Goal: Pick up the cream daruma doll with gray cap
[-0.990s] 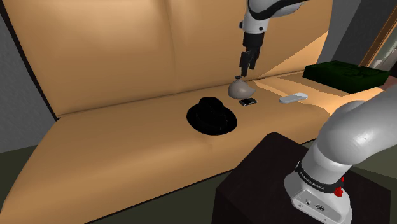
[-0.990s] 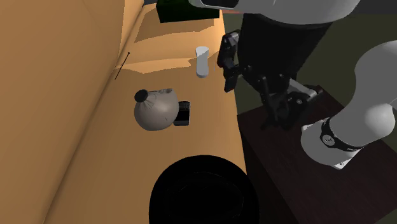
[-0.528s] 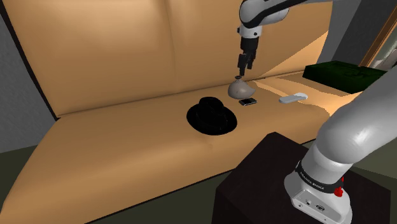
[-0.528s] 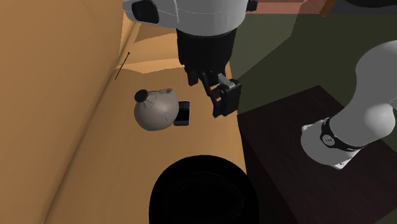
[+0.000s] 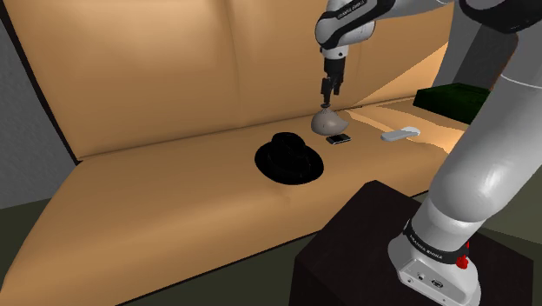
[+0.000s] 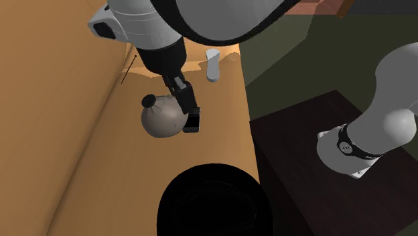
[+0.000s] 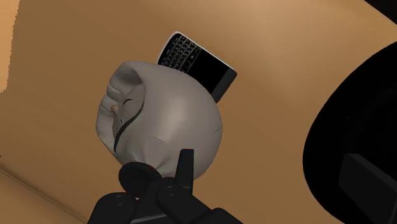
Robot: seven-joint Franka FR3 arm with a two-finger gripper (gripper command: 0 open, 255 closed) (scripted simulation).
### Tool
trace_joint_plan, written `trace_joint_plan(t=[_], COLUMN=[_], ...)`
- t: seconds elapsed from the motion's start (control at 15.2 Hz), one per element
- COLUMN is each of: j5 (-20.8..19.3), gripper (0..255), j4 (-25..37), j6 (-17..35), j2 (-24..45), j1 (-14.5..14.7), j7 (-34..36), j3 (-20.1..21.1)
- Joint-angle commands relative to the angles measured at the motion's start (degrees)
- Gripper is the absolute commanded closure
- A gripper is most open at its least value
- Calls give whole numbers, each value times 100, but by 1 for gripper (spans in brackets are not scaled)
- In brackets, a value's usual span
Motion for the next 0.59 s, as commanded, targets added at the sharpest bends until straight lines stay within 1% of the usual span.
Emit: trace_joint_plan(t=[0.0, 0.46, 0.53], j5=[67, 385, 386], gripper=[0, 0, 0], j4=[407, 1989, 1998], j6=[-4, -74, -75], j2=[408, 1957, 1965], j1=[-89, -483, -488], j7=[-190, -719, -720], j3=[-81, -209, -206])
